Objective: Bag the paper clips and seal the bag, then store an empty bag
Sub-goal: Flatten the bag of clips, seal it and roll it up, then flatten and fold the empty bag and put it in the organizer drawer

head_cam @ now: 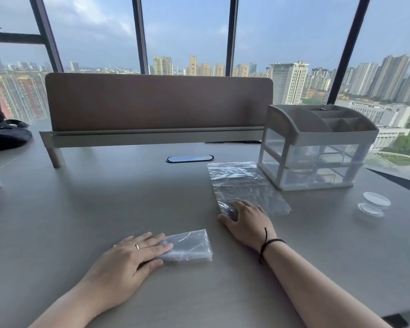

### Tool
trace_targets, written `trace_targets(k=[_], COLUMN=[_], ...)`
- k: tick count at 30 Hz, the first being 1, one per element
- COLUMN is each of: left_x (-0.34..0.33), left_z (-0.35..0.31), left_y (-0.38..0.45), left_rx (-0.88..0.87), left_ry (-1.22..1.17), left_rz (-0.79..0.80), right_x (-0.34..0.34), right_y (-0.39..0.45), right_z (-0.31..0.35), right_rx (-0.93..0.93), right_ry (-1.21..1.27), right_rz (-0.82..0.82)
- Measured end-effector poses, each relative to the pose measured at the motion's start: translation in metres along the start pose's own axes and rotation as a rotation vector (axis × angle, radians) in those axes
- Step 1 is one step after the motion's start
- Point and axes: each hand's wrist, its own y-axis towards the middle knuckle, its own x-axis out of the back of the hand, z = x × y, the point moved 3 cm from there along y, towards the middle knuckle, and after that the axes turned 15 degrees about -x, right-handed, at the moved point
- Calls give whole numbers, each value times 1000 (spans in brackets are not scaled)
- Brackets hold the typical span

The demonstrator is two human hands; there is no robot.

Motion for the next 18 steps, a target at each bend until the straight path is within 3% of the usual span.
trace_targets(k=[6, 10, 18], left_x=[9, 16, 28], left_z=[43, 74, 107], left_y=[24, 47, 75], left_rx=[71, 95, 38], left_ry=[8, 4, 377], left_rz=[44, 52, 96], right_x=[0, 0, 4], right_y=[-4, -5, -9], right_z=[2, 4, 6], right_rx=[65, 99, 102], right_ry=[-38, -75, -77], right_rz=[-113, -106, -84])
